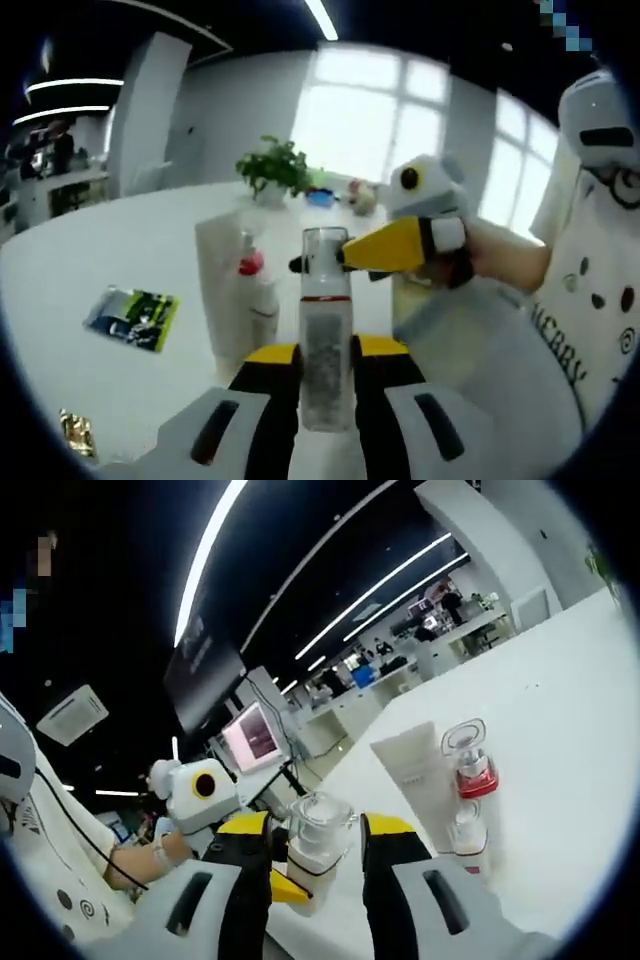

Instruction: Arrange the skincare products in the storage area until every visible bottle or jar stands upright without overlapping.

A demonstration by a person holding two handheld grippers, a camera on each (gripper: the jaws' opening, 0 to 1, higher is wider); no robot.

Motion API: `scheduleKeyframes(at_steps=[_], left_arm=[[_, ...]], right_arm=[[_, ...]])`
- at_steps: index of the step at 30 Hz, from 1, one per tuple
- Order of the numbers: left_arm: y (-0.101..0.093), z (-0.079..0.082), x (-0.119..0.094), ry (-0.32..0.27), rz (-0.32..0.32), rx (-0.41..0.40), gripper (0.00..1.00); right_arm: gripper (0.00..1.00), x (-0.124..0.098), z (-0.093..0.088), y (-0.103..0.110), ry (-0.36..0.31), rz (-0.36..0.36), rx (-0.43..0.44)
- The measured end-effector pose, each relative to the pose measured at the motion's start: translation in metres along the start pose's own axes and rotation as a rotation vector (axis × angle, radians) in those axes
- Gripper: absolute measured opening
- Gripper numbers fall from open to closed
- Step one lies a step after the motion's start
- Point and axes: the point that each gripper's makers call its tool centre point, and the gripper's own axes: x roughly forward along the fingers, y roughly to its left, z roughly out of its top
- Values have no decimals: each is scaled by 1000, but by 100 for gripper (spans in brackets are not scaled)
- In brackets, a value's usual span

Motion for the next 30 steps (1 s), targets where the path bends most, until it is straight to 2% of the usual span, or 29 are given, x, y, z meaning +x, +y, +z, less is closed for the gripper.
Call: scheduleKeyframes(at_steps=[3, 6, 9, 13, 16, 17, 22, 26, 28, 29, 30], left_arm=[[-6, 1, 0, -8, -7, 31, 15], [-11, 5, 0, -42, -28, -6, 15], [-12, 3, 1, -38, -27, -12, 15], [-11, -4, 3, -23, -28, -13, 15], [-10, -12, 7, 11, -9, 28, 15], [-11, -12, 8, 13, -4, 31, 15], [-8, -11, 7, 6, 8, 35, 16], [-6, -18, 9, 63, 22, 87, 17], [-7, -25, 13, 130, 47, 158, 23], [-7, -26, 14, 144, 56, 184, 26], [-8, -29, 16, 168, 60, 210, 26]], right_arm=[[31, 1, 1, 3, 3, 12, -5], [30, 2, 0, 7, 5, 21, -9], [24, 3, 0, 10, 4, 27, -15], [23, 3, -6, 9, 43, 22, -27], [23, 4, -12, 12, 72, 23, -88], [23, 4, -13, 11, 78, 2, -125], [22, 4, -12, 13, 87, 13, -192], [22, 6, -18, 10, 124, -4, -238], [22, 8, -20, 13, 132, 2, -259], [22, 9, -20, 14, 133, 1, -269], [22, 9, -20, 14, 139, -1, -309]])
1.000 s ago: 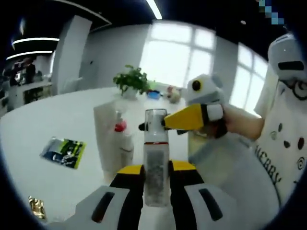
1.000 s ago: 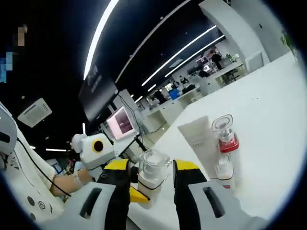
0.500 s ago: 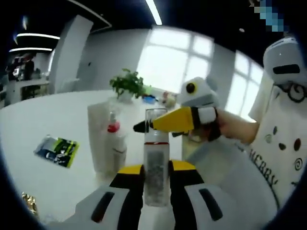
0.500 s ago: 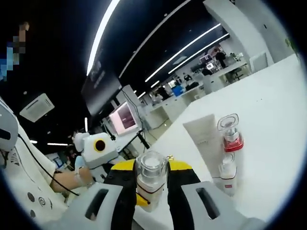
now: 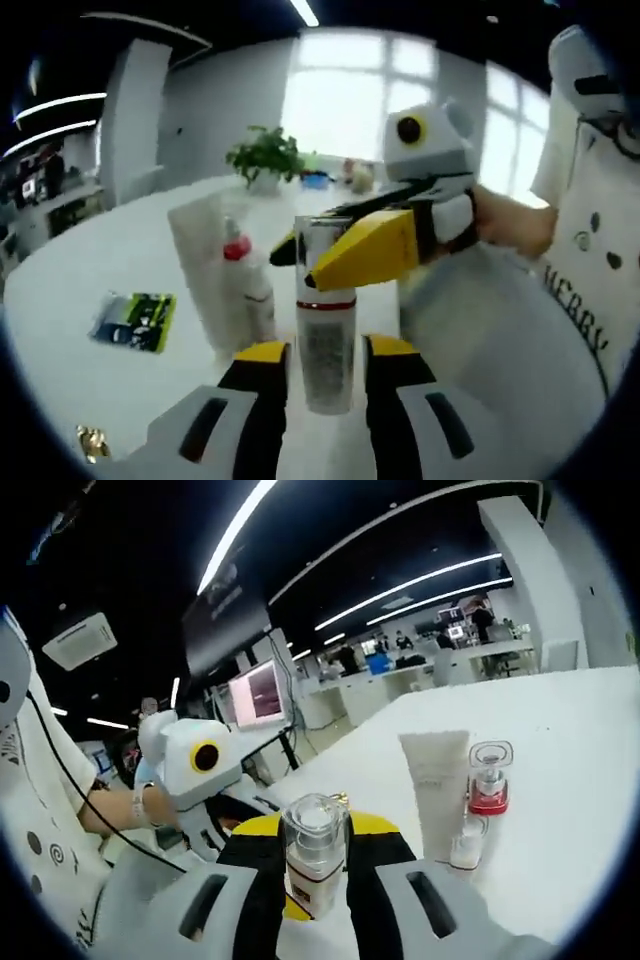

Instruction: Arrange the skincare products in the storage area until every visible bottle or jar stands upright without overlapping.

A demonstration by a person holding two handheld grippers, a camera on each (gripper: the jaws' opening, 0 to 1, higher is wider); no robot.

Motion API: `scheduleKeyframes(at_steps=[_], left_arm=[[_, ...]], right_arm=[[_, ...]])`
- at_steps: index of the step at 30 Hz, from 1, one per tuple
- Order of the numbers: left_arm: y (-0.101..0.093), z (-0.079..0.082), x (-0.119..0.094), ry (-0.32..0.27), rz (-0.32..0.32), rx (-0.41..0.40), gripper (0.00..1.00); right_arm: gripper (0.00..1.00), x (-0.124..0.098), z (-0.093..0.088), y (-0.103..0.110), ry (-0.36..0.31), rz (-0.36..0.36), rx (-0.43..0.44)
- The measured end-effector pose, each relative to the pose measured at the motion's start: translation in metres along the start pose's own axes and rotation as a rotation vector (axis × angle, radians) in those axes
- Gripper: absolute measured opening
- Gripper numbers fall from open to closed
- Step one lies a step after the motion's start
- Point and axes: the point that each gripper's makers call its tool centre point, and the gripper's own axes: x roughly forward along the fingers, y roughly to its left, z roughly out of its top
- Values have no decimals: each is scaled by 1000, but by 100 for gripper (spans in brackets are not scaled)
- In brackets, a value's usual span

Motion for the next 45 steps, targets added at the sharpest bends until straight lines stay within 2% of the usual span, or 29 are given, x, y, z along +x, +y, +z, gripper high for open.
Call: scheduleKeyframes(at_steps=[2, 4, 8, 10, 12, 16, 20, 25, 32, 38, 45], left_arm=[[-2, 1, 2, 10, 8, 14, 25], [-1, 0, 3, 22, 18, 24, 26], [0, -3, 5, 55, 34, 67, 25], [1, -7, 7, 79, 40, 86, 25], [3, -11, 9, 101, 43, 106, 24], [3, -11, 9, 102, 42, 109, 24], [3, -6, 10, 71, 46, 79, 22], [5, -11, 13, 79, 47, 73, 18], [7, -20, 18, 86, 54, 51, 16], [14, -36, 24, 99, 74, 34, 15], [15, -43, 29, 98, 74, 22, 15]], right_arm=[[22, 1, -4, -1, 42, -14, -95], [22, 2, -5, 3, 53, -10, -145], [22, 3, -4, 9, 41, 11, -163], [22, 4, -8, 7, 69, -2, -217], [22, 5, -11, 7, 79, 1, -225], [22, 4, -14, 4, 94, -12, -256], [22, 4, -17, 1, 81, -9, -220], [22, 6, -23, 1, 104, -9, -232], [22, 8, -32, -2, 130, -18, -239], [22, 12, -47, -7, 169, -28, -241], [22, 13, -54, -9, 191, -36, -238]])
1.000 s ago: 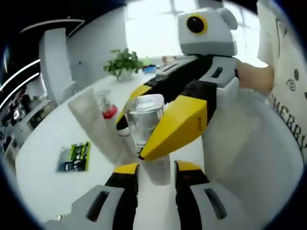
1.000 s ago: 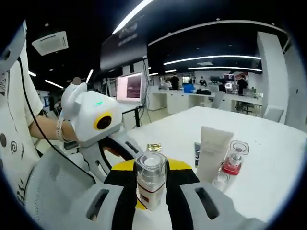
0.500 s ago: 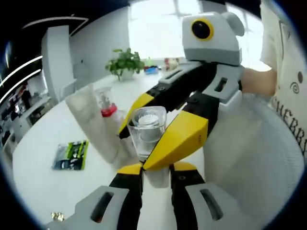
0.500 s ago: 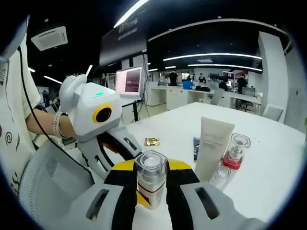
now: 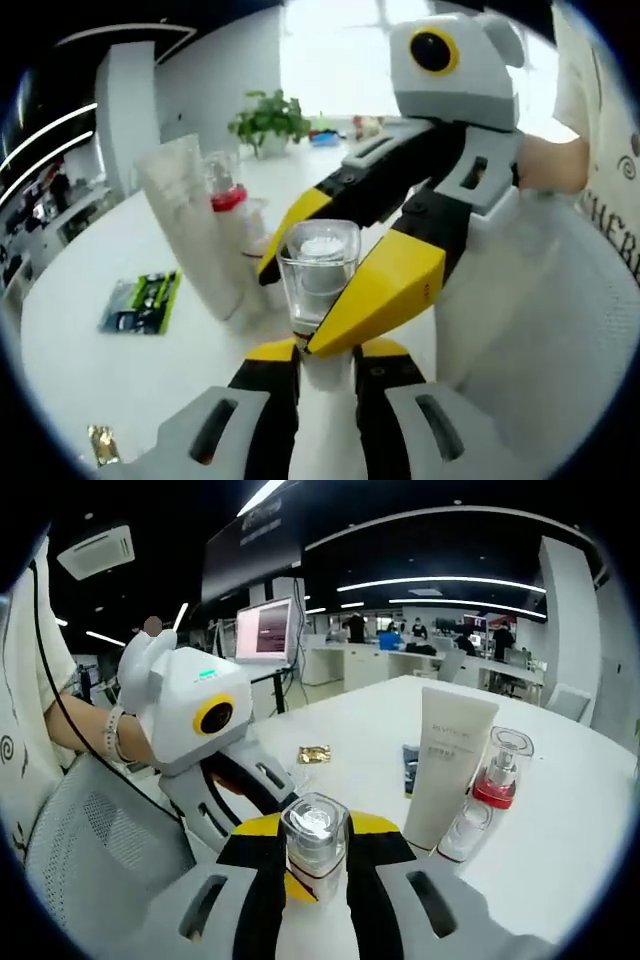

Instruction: Arrange the skincare products in the storage area until every visible bottle or jar stands upright without overlapping.

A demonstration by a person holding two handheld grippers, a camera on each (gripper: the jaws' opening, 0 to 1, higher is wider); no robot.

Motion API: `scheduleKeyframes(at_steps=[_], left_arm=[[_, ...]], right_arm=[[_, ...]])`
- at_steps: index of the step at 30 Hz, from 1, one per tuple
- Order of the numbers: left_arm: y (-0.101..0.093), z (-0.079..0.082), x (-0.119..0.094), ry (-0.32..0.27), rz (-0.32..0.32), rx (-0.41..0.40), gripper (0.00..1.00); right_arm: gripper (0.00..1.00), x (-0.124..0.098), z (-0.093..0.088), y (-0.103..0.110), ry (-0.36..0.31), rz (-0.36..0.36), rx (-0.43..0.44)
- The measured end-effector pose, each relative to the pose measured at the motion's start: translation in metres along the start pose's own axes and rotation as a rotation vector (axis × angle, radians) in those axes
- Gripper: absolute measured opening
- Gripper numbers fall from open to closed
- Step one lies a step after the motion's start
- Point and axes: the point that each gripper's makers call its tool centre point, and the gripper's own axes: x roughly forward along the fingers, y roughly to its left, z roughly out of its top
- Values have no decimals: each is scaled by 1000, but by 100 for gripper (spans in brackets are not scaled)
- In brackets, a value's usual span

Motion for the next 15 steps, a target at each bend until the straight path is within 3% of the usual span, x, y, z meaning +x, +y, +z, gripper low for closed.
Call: scheduleKeyframes(at_steps=[9, 15], left_arm=[[1, -9, 4, 4, 4, -1, 16], [2, -17, 7, 31, 10, 41, 16]], right_arm=[[22, 4, -9, 1, 29, -8, -8], [23, 5, -18, 1, 63, -11, 8]])
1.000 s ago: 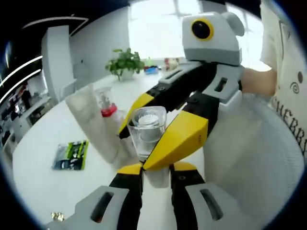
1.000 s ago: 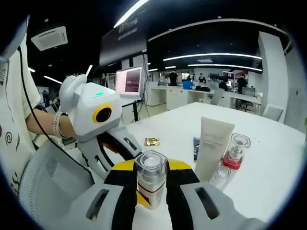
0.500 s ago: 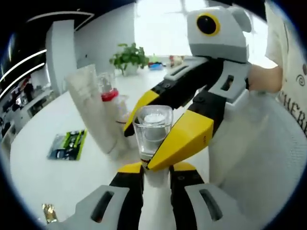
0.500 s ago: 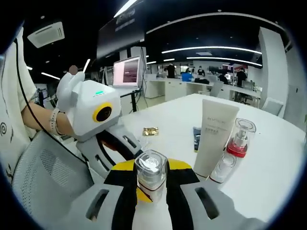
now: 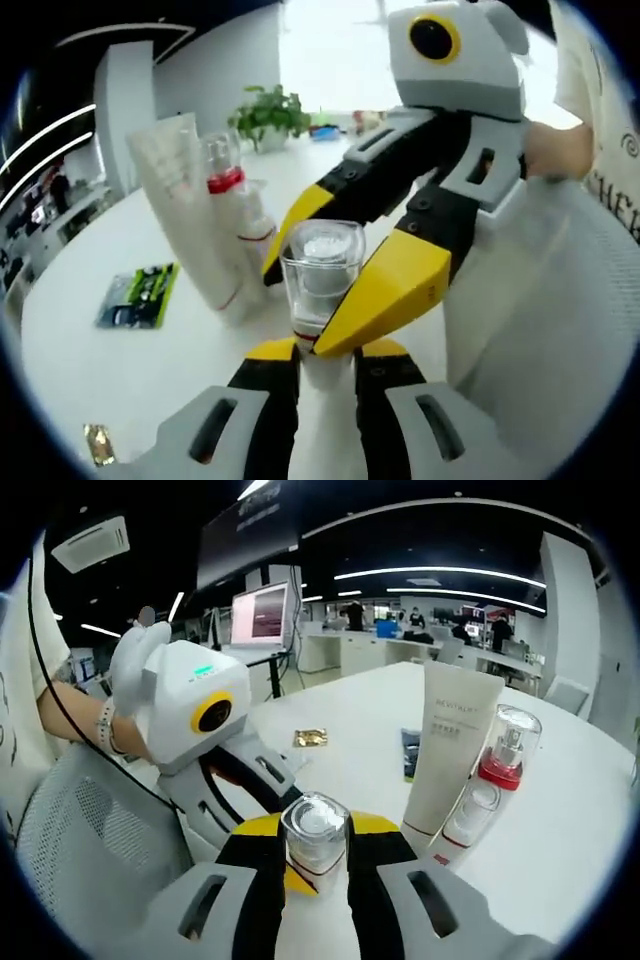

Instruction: Arrange the skincare products in the storage area until every visible bottle or jar stands upright without overlapping.

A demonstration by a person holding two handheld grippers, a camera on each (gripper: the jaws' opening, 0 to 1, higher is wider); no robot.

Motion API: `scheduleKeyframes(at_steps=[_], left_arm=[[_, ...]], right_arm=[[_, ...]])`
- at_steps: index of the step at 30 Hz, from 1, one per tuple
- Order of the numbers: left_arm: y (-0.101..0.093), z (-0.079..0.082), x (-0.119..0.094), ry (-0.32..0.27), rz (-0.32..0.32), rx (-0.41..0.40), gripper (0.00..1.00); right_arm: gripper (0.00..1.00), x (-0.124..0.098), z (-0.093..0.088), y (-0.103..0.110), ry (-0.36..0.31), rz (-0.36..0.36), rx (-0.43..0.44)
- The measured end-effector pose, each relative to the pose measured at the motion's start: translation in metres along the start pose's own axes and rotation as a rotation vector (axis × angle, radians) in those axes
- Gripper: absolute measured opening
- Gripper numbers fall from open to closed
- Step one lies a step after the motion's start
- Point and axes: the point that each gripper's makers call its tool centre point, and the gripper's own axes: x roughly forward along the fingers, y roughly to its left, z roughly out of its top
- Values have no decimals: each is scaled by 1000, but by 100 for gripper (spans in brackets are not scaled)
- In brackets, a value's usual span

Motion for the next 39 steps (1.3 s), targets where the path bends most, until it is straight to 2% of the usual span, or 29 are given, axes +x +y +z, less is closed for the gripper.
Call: scheduleKeyframes(at_steps=[8, 17, 23, 26, 31, 39], left_arm=[[1, -4, 1, -10, -8, -26, 16], [0, -4, 4, -32, -8, -18, 17], [0, -9, 6, -2, -3, 9, 19], [0, -8, 4, -15, -13, -2, 21], [5, -8, 2, -15, 8, -9, 21], [12, -19, -2, 17, 27, -24, 20]], right_arm=[[23, 4, -3, 1, 12, 1, -11], [24, 6, -3, 2, 0, 5, 33], [25, 6, -3, 2, -2, 7, 48], [27, 5, -4, 1, 1, 2, 45], [27, 2, -4, 3, 0, 17, 72], [29, -9, -9, 0, 64, 30, 41]])
